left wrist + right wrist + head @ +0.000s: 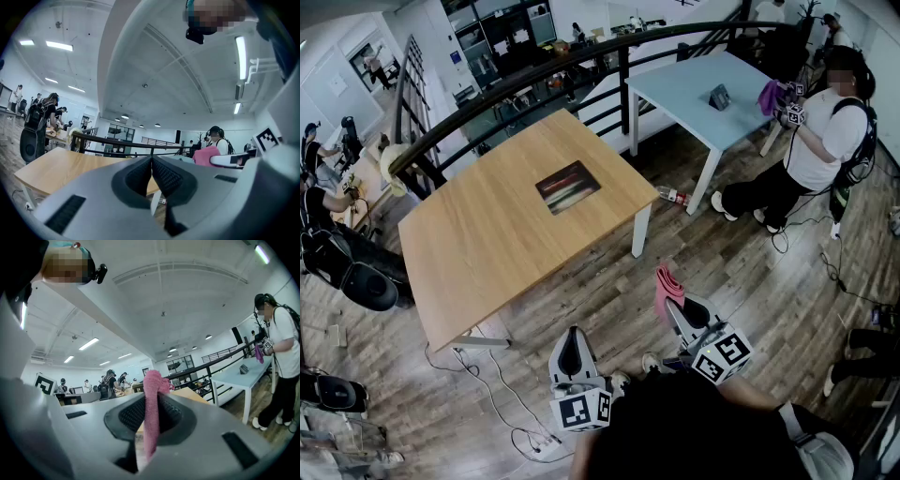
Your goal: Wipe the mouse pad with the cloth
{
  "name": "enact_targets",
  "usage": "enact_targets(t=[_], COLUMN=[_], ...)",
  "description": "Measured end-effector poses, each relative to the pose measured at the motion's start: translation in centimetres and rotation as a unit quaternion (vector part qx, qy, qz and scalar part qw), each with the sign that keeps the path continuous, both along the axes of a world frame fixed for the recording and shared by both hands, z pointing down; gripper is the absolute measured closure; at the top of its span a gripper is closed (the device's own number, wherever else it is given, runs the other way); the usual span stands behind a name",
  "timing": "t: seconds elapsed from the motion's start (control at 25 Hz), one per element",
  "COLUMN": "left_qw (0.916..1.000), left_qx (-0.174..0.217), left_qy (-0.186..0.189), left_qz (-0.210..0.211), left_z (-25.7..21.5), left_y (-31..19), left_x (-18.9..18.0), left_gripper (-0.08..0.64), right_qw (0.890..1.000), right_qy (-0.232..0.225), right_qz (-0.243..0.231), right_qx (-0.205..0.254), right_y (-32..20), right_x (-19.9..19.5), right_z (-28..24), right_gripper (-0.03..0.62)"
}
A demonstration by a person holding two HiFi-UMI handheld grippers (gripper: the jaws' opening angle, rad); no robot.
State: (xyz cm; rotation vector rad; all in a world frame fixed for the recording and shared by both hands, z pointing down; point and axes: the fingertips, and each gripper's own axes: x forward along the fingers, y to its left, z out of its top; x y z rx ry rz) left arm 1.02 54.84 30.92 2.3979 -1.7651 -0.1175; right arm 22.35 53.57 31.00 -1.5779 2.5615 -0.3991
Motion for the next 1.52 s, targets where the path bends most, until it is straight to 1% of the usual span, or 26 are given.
enact_targets(t=[0.16,0.52,0.8,1.04,1.28,1.52], left_qw=[1.0000,0.9999,0.9998,0.9996,0.9994,0.9995], left_qx=[-0.005,-0.005,-0.009,-0.009,-0.022,-0.023], left_qy=[0.004,0.010,0.015,0.015,0.019,0.010], left_qz=[-0.005,0.001,0.006,0.022,0.019,0.017], left_z=[-1.1,-0.7,-0.6,-0.3,0.8,1.5], left_y=[0.0,0.6,1.6,2.1,0.9,-3.4], left_x=[0.0,-0.6,-2.5,-4.1,-4.9,-4.4], left_gripper=[0.537,0.537,0.537,0.537,0.537,0.537], right_qw=[1.000,1.000,1.000,1.000,1.000,1.000], right_qy=[-0.001,0.002,-0.012,-0.010,-0.006,-0.011], right_qz=[-0.001,0.001,0.010,0.021,0.022,0.018], right_qx=[0.002,0.005,0.005,0.009,0.003,0.002], right_y=[0.1,0.7,1.4,1.7,0.6,-4.2], right_x=[-0.1,-0.9,-2.7,-4.3,-4.9,-4.7], right_z=[-0.5,-0.4,-0.8,-0.8,0.0,0.9], right_gripper=[0.532,0.532,0.532,0.532,0.532,0.532])
